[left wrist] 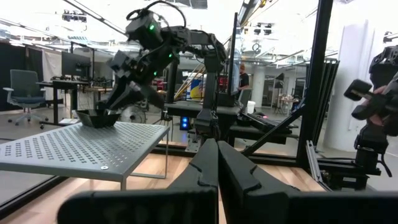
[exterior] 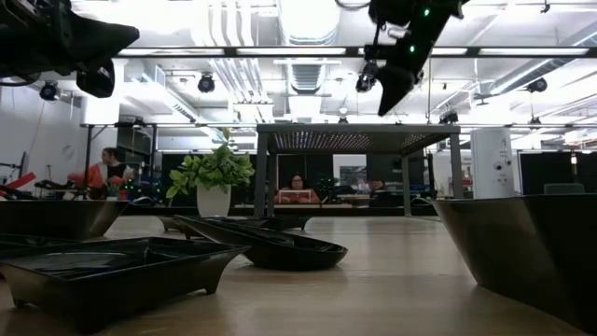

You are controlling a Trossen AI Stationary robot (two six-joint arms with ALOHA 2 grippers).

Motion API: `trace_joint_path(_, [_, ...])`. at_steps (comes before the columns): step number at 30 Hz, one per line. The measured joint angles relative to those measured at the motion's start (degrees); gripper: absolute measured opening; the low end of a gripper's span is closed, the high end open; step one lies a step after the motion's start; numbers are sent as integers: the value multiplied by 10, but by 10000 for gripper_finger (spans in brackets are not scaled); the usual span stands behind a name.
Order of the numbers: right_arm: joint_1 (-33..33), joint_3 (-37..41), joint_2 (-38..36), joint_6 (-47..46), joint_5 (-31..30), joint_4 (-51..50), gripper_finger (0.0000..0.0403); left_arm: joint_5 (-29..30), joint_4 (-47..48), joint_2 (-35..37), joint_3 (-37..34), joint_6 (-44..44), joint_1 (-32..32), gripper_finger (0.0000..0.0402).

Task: Pick & Place Mini shaped plates
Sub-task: Stack the distorted square plate on top of the other distorted square plate on the shelf

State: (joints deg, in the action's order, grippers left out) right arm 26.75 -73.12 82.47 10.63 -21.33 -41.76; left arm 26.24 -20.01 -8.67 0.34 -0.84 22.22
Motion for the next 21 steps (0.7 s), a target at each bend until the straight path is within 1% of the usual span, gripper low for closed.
trace_joint_path(4, [-24,-4,-28,-15,6,0,102,0,0,0,0,0,0,0])
trace_joint_path(9, [-79,-4,-59,-42,19,1,99,0,0,0,0,0,0,0])
trace_joint_path(16, [-182,-4,-75,-87,73,4,82,0,0,0,0,0,0,0])
trace_joint_path(21, [-267,-4,-63,-105,84,6,69,0,0,0,0,0,0,0])
